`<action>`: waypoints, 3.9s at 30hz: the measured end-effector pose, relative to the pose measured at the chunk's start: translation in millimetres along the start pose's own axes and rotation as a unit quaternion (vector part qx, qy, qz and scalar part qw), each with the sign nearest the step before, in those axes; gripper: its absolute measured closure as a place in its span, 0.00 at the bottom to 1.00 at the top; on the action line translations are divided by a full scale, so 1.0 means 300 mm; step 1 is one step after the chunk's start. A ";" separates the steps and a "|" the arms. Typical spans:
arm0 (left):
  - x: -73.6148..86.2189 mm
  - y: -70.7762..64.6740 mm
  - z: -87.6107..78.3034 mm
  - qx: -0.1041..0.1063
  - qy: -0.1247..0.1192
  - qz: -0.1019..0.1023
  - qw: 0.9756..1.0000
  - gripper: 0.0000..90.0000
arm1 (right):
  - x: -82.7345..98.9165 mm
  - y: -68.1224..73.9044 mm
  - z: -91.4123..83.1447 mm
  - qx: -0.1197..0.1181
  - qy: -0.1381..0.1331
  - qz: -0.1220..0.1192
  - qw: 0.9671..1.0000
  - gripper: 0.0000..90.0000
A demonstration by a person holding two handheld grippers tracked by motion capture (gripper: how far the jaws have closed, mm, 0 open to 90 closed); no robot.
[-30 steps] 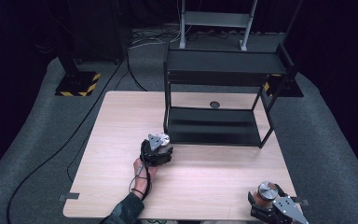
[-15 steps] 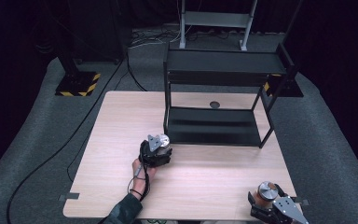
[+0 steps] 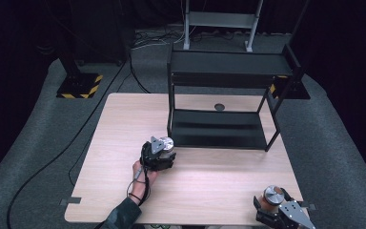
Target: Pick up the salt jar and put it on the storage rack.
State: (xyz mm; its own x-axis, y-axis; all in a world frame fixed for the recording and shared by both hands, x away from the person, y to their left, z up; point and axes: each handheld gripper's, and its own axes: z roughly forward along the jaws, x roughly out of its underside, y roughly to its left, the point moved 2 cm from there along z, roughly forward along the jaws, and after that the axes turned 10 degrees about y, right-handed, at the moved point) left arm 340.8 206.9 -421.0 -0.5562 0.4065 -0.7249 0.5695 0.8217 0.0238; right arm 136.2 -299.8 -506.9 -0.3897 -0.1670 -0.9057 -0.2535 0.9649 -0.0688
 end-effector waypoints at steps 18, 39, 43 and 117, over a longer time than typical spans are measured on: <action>-0.086 0.022 -0.048 0.051 0.004 0.021 0.998 0.34 | -0.001 -0.001 0.000 -0.001 0.001 0.000 1.000 0.00; -0.203 0.025 -0.084 0.071 0.003 0.051 0.996 0.34 | -0.001 0.000 0.001 -0.001 0.001 0.000 1.000 0.00; -0.231 0.027 -0.090 0.072 0.004 0.058 0.996 0.34 | -0.001 -0.001 0.001 -0.001 0.001 -0.001 1.000 0.00; -0.600 0.047 -0.118 0.034 0.003 0.103 0.994 0.34 | -0.008 0.009 0.003 0.006 0.007 -0.003 1.000 0.00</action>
State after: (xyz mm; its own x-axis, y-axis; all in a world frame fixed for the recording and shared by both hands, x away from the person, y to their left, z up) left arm 427.4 159.5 -265.7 -0.4267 0.5654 -0.7059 0.7110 0.6921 0.1245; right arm 137.3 -296.6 -505.4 -0.4004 -0.1765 -0.8992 -0.2458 0.9660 -0.0802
